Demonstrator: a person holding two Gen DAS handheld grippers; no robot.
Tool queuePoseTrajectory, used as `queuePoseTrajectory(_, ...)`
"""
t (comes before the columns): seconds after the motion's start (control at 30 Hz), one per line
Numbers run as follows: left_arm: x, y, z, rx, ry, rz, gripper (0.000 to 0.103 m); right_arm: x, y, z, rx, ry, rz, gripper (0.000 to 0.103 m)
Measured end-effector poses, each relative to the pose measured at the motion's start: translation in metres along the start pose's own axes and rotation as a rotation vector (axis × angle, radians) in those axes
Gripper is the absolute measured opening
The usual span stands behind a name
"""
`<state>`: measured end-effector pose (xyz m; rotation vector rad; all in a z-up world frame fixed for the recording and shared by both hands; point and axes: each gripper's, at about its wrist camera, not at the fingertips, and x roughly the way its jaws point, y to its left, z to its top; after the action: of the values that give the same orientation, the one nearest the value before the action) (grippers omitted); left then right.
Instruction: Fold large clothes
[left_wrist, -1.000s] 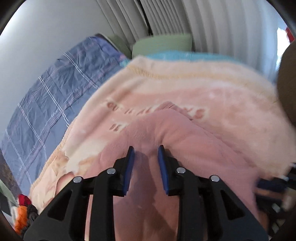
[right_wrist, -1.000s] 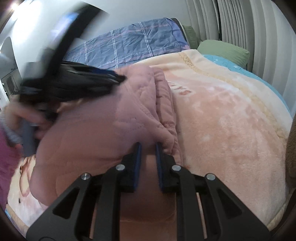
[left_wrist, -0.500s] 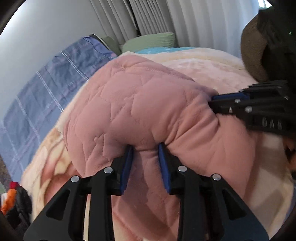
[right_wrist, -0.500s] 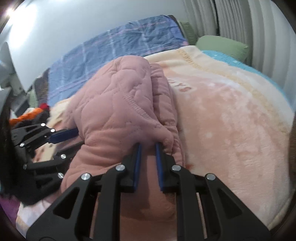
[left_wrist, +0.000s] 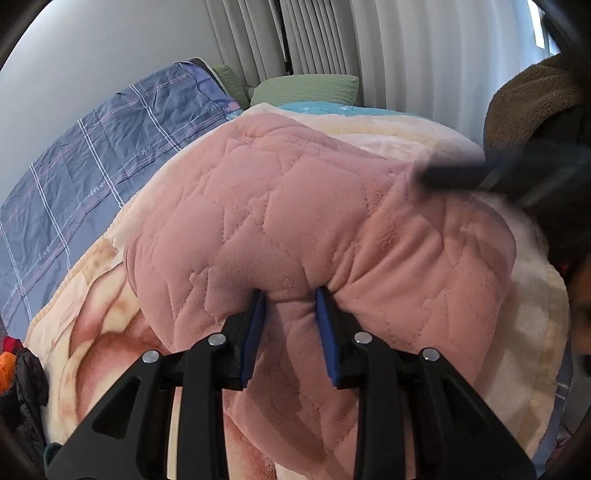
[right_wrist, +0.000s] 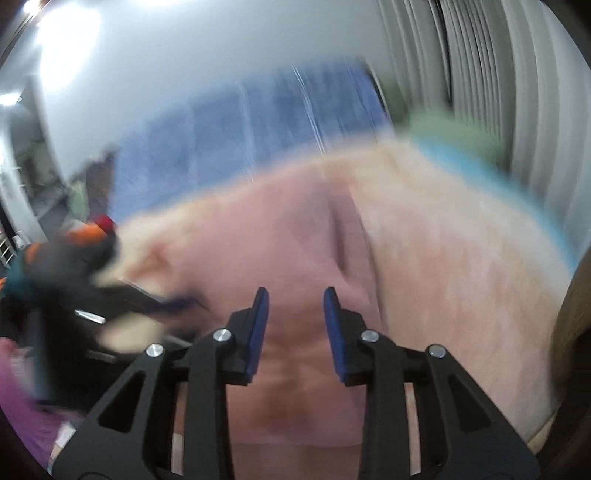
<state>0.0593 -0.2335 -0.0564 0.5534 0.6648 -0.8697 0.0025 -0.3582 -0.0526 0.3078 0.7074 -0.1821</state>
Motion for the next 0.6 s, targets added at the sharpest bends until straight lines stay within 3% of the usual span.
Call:
queuePoseTrajectory(0.03, -0.003, 0.004, -0.002, -0.012, 0.002, -0.024, 0.03, 0.022, -0.013, -0.008, 0.038, 0.037, 0.025, 0.03)
queuePoseTrajectory(0.1, -0.01, 0.007, -0.007, -0.026, -0.008, -0.032, 0.03, 0.024, -0.027, -0.013, 0.076, 0.015, 0.08, 0.03)
queuePoseTrajectory(0.27, -0.023, 0.006, -0.002, -0.008, 0.002, 0.004, 0.031, 0.015, -0.009, -0.006, -0.001, 0.023, 0.006, 0.032)
queuePoseTrajectory(0.37, -0.041, -0.001, 0.002, 0.017, -0.025, 0.032, 0.032, 0.017, -0.015, -0.007, 0.029, 0.007, 0.026, 0.032)
queuePoseTrajectory(0.43, -0.049, 0.001, 0.007, 0.01, -0.038, 0.01, 0.032, 0.014, -0.016, -0.015, 0.031, -0.005, 0.038, 0.032)
queuePoseTrajectory(0.6, -0.078, 0.042, 0.036, -0.121, -0.185, -0.031, 0.032, 0.01, -0.021, -0.015, 0.042, -0.008, 0.065, 0.032)
